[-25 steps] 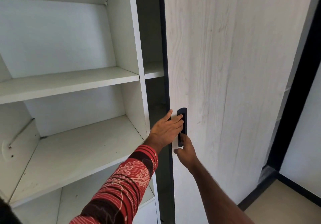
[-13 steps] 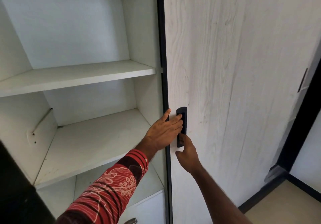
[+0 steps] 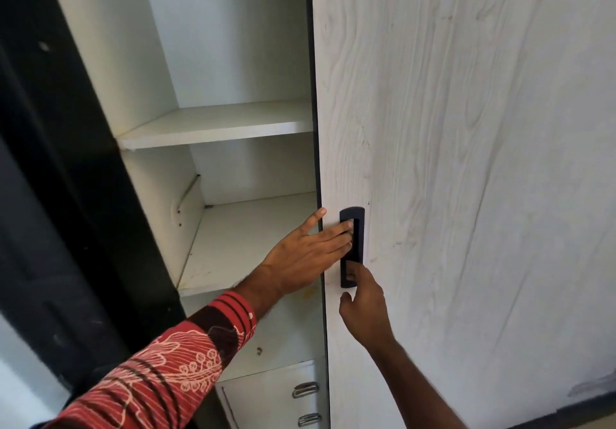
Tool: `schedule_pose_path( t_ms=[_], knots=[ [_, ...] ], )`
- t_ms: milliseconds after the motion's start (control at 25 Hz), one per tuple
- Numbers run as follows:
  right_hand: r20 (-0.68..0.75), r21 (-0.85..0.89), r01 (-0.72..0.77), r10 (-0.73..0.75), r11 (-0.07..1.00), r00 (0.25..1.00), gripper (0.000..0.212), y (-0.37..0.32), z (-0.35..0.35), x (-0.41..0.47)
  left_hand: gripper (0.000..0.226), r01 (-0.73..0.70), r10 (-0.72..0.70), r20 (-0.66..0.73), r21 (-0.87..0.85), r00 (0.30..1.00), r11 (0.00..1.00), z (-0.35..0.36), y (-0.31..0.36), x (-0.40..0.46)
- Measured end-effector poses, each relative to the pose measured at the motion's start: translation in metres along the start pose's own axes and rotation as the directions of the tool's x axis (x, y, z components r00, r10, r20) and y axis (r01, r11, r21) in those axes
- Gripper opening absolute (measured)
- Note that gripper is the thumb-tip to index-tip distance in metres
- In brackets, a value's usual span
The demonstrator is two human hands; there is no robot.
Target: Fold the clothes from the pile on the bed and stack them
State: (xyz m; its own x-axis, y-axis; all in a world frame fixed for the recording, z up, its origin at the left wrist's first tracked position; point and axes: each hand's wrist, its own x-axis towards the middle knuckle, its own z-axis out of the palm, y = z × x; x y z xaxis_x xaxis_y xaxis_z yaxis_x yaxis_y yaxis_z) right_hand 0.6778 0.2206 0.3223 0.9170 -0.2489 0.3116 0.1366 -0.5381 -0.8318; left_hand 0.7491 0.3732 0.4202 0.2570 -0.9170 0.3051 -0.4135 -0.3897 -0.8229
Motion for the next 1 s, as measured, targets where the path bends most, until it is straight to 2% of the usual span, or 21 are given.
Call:
schedule_pose_path(
  t_ms=[200, 360, 520, 760, 1000],
  knots=[
    [0.072, -0.043, 0.096, -0.092, 0.995, 0.993, 0.057, -0.026, 0.046, -0.018, 0.065, 0.054, -0.057, 0.198, 0.019, 0.979, 0.998, -0.014, -0.019, -0.066],
    [0.1, -0.196, 0.102, -0.084, 0.975, 0.991, 0.049, -0.058, 0.084, -0.028, 0.063, 0.105, -0.111, 0.326, 0.036, 0.939, 0.994, -0.028, -0.03, -0.115],
    [0.121, -0.24, 0.118, -0.091, 0.964, 0.988, 0.047, -0.091, 0.115, -0.043, 0.066, 0.117, -0.137, 0.388, 0.074, 0.911, 0.99, -0.04, -0.043, -0.16],
    [0.226, -0.251, 0.205, -0.149, 0.946, 0.963, 0.057, -0.12, 0.155, -0.068, 0.068, 0.223, -0.262, 0.462, 0.138, 0.847, 0.965, -0.058, -0.042, -0.216],
    [0.245, -0.225, 0.232, -0.176, 0.946, 0.953, 0.053, -0.151, 0.188, -0.079, 0.064, 0.275, -0.342, 0.531, 0.204, 0.775, 0.94, -0.069, -0.045, -0.246]
  ],
)
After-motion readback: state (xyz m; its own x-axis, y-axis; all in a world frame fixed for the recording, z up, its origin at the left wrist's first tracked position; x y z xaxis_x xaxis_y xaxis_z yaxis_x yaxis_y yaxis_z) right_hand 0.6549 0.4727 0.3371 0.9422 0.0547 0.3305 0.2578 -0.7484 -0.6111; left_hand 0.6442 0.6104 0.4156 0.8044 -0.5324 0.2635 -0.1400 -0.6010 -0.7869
